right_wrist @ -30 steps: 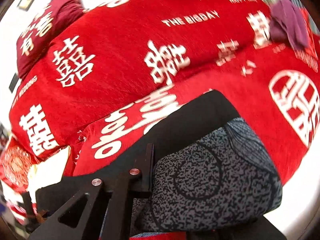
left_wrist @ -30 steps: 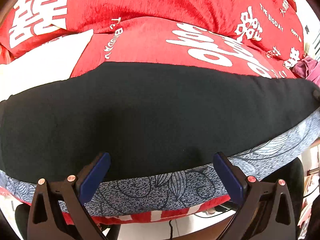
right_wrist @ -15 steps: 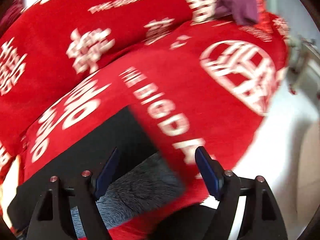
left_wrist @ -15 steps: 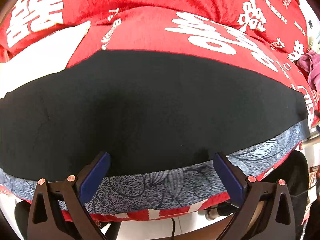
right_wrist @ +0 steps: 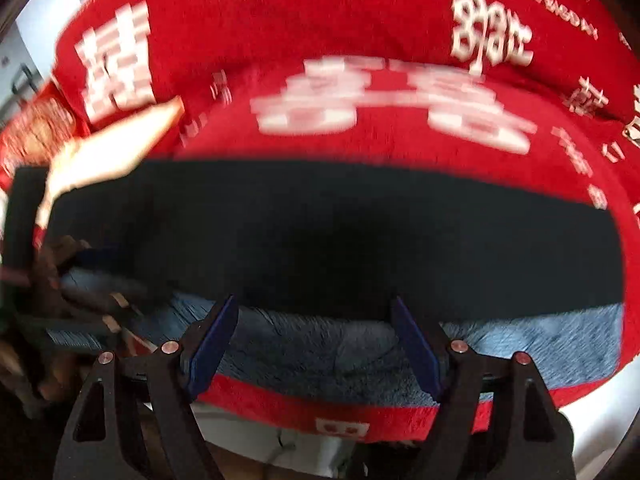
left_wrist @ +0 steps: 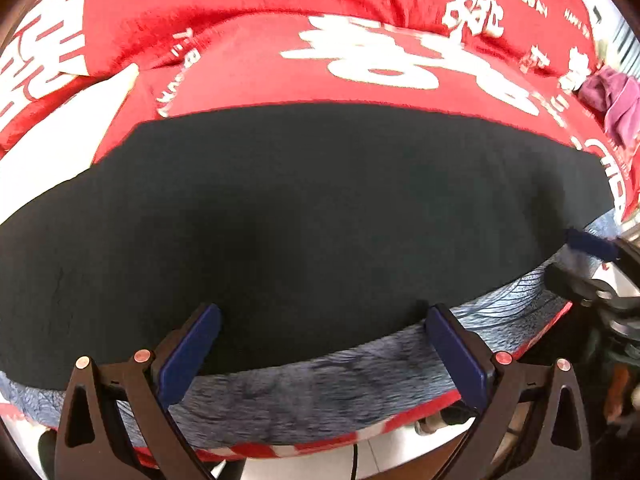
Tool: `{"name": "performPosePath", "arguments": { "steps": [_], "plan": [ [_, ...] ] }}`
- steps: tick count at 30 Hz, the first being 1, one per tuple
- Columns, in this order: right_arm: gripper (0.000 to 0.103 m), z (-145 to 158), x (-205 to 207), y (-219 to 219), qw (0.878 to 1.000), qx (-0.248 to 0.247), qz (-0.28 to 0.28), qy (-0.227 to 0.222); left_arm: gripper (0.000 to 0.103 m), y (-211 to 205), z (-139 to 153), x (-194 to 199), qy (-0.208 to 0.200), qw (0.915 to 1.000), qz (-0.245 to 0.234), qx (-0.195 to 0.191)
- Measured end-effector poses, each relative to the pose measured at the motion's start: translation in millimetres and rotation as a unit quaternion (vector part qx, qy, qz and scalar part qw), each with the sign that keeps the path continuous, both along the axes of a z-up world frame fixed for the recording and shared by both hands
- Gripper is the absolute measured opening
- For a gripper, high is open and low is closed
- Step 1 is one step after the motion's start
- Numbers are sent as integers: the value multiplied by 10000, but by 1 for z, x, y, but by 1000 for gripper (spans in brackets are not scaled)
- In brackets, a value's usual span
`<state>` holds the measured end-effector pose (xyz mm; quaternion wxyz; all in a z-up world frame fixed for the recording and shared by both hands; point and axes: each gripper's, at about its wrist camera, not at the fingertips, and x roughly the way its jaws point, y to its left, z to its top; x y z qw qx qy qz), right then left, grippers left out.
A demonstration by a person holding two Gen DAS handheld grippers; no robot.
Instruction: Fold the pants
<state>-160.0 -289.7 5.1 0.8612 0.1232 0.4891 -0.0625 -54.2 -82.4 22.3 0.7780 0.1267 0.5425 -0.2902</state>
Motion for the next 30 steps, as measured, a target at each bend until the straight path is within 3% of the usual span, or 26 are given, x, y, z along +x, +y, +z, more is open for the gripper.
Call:
{"name": "performPosePath", "arguments": {
  "steps": [3, 6, 7, 9, 11, 14, 18, 22, 28, 30],
  "plan": [
    [82, -6, -12, -17, 9987, -499, -85, 93, 103, 26, -6, 10, 24, 9995, 307, 28],
    [102, -11, -27, -50, 9945, -788, -523, 442, 103, 65, -14, 29, 343, 9946, 968, -175],
    [103, -18, -31, -66, 9903, -884, -818, 696, 103, 76, -14, 34, 340, 9926, 1159, -153],
    [103, -21, -39, -85, 9924, -394, -993, 614, 103, 88, -9, 40, 284, 9905, 1342, -71],
    [103, -18, -40, -84, 9910, -576, -1045, 600, 103, 87, -1, 45, 222, 9896, 1417, -95],
    [103, -9, -35, -71, 9902, -835, -988, 535, 103, 67, 14, 54, 2, 9923, 1232, -136],
    [103, 8, -20, -54, 9949, -694, -725, 123, 103, 21, 29, 69, -228, 9946, 1005, -155],
    [103, -14, -1, -42, 9947, -763, -528, 452, 103, -22, 33, 85, -91, 9969, 754, -184],
    [103, -15, -15, -40, 9950, -864, -491, -116, 103, -71, 11, 78, 26, 9987, 486, 158],
    [103, -15, -17, -38, 9946, -897, -494, -185, 103, -67, 9, 76, -66, 9989, 469, 40]
  ]
}}
